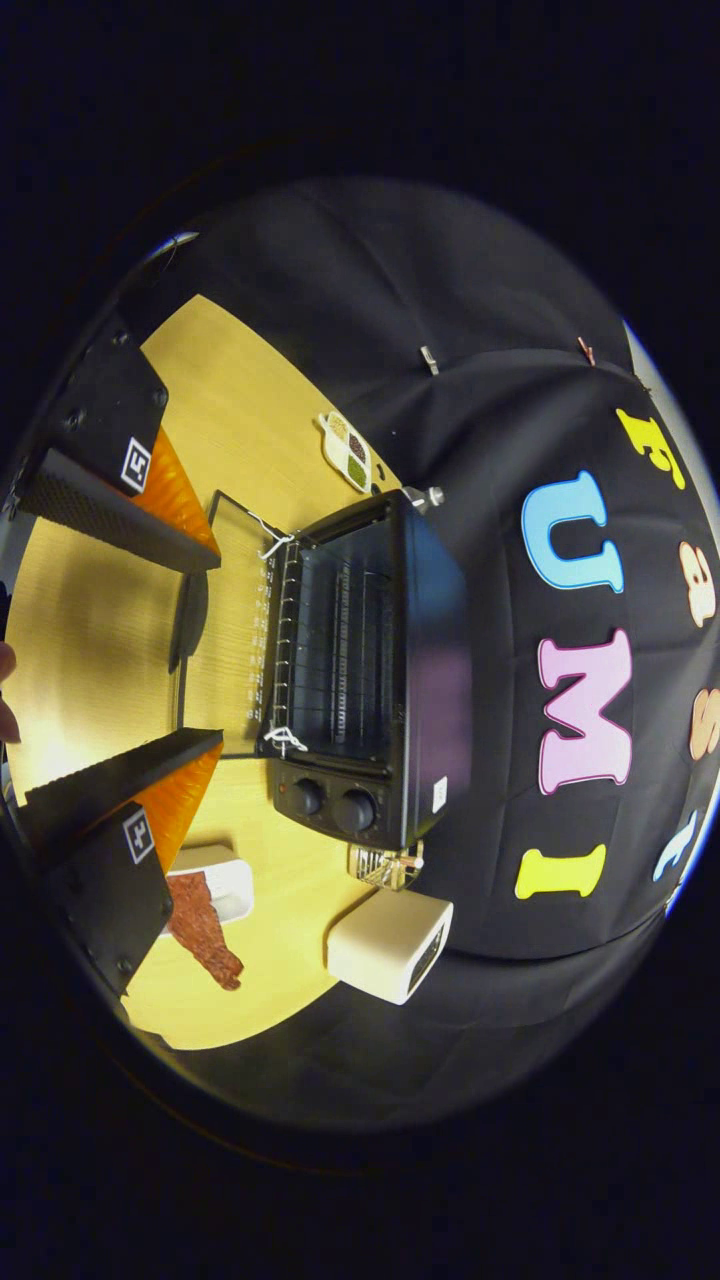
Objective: Open the toaster oven, put the food inside, and close the toaster oven door.
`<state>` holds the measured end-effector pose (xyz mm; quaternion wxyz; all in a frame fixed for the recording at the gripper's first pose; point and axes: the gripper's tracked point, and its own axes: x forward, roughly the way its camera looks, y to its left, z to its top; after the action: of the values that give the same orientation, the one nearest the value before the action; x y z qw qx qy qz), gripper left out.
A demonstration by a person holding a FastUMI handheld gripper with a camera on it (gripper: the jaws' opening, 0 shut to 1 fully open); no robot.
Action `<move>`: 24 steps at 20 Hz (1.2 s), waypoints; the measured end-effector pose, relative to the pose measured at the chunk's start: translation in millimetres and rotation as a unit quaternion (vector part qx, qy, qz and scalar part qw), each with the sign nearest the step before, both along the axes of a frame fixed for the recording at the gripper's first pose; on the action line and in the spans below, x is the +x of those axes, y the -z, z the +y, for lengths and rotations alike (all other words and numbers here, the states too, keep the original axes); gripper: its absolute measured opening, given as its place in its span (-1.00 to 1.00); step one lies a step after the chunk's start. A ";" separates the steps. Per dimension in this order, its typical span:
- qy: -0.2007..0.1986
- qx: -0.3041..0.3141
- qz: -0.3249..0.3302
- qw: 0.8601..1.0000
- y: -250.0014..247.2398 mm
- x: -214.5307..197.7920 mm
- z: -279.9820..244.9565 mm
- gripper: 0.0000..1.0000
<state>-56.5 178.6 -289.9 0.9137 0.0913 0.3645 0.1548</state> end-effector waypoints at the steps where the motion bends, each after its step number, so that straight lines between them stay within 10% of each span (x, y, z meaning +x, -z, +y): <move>1: -0.002 0.003 -0.001 1.000 -6.3 2.1 -8.7 0.95; 11: -0.051 -0.003 0.003 0.999 -54.5 31.2 -123.0 0.91; 24: -0.138 0.030 0.200 0.970 64.6 45.3 -244.0 0.95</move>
<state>-11.2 -65.4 -354.5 0.7890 0.0965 0.5439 0.2689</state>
